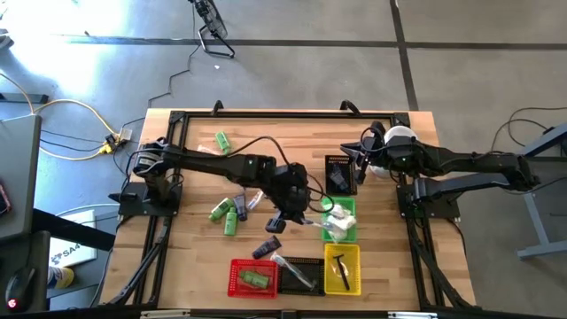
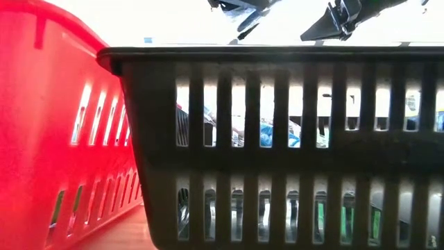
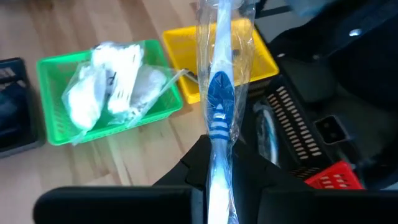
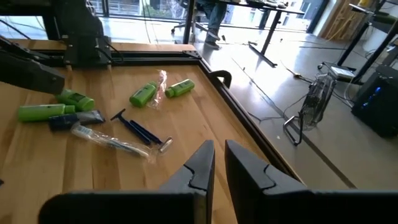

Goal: Pick & Place Travel size toiletries
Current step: Put the dark blue toothbrush into the bottom black bin

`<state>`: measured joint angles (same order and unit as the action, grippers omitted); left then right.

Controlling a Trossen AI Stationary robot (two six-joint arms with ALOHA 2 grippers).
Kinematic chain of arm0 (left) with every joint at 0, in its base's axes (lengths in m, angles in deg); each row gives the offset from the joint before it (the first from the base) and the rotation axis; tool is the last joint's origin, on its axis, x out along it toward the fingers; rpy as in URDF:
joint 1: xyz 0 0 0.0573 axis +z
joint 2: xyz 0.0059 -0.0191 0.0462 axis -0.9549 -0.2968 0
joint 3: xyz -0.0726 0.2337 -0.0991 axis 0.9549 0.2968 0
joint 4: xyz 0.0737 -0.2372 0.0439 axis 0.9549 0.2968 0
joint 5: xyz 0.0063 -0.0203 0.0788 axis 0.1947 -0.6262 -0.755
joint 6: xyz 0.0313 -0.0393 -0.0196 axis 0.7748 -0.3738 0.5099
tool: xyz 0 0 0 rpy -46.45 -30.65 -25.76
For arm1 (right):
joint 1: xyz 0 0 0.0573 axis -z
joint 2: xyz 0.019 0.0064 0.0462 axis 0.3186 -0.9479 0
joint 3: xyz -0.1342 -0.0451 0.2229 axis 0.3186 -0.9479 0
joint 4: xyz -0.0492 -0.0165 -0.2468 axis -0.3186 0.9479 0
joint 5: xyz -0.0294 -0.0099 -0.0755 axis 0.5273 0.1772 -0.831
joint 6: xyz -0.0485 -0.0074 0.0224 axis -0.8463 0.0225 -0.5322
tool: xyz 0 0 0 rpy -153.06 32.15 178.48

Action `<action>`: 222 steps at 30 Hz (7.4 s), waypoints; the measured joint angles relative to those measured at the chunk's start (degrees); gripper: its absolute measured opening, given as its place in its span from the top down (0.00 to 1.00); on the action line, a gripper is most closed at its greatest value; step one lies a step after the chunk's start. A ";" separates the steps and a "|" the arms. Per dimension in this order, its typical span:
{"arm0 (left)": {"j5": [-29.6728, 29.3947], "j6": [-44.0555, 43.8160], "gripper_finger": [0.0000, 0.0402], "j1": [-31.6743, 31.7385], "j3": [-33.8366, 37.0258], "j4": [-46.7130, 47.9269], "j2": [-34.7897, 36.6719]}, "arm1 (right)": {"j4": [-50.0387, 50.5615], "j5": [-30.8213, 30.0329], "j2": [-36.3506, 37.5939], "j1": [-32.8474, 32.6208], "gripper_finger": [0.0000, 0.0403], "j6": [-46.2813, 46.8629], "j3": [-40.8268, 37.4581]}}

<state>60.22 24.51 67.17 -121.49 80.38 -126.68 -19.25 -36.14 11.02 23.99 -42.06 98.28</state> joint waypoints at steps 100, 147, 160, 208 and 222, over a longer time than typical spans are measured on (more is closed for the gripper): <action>-26.07 -27.96 0.95 -21.86 -27.50 23.09 -25.71 | 12.03 2.97 0.35 8.16 0.93 7.08 0.02; -23.58 -35.68 0.99 -15.04 -33.71 25.84 -25.38 | 12.48 13.62 1.12 8.37 0.93 5.83 0.02; -38.63 -23.38 0.98 -16.22 -32.19 4.36 -25.52 | 12.89 13.71 1.31 8.37 0.93 5.97 0.02; -42.95 -14.83 1.00 -9.58 47.99 -49.86 17.43 | 11.72 20.65 1.14 6.52 0.93 9.80 0.00; -35.32 -5.92 1.00 -2.39 60.42 -46.40 44.43 | 5.51 14.34 1.14 -4.61 0.93 18.02 0.00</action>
<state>24.90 18.59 64.78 -61.07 33.98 -82.25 -13.75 -21.80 12.15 19.38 -24.04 98.29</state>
